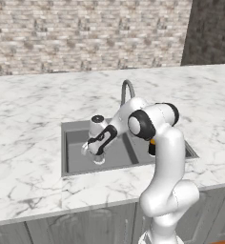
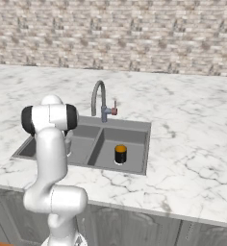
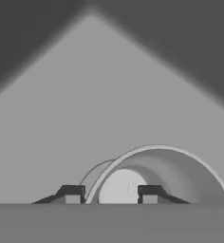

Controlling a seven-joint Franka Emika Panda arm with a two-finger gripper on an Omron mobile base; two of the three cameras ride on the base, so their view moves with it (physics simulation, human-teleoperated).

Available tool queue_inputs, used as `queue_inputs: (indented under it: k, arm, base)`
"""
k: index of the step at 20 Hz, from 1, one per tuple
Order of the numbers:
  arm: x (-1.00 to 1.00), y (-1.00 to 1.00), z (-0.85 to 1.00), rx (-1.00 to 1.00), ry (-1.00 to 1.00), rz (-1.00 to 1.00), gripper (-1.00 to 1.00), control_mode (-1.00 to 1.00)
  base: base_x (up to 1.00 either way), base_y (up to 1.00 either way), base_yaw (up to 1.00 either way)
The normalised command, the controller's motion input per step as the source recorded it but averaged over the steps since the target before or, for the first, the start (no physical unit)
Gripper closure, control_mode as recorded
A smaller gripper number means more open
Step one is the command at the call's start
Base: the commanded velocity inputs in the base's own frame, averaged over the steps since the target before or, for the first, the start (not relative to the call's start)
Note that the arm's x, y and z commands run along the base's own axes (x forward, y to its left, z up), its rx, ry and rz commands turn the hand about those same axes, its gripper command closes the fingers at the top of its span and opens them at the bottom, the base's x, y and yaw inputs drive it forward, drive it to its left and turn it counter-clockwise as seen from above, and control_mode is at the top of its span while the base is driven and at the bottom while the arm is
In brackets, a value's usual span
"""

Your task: Move any existing items from the left basin to the right basin for drying. Then move the glass cup from the counter to the left basin of the sink for washing.

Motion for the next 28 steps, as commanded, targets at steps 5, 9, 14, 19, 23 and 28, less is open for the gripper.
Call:
queue_inputs:
  k: [5,9,14,19,23,28]
  arm:
    - [-0.16,0.0,0.32,0.0,-0.14,-0.04,-1.0,-1.0]
    - [-0.22,0.0,0.82,0.0,-0.09,-0.06,-1.0,-1.0]
    - [-0.34,0.0,0.96,0.0,-0.12,-0.03,-1.0,-1.0]
    - [-0.37,0.0,0.93,0.01,-0.1,-0.02,-1.0,-1.0]
    - [-0.35,-0.05,0.91,0.02,-0.02,-0.04,-1.0,-1.0]
    - [-0.42,-0.24,0.71,0.05,0.0,-0.08,-1.0,-1.0]
  base:
    - [0.0,0.0,0.0]
    - [0.0,0.0,0.0]
    - [0.0,0.0,0.0]
    - [0.0,0.0,0.0]
    - [0.0,0.0,0.0]
    - [0.0,0.0,0.0]
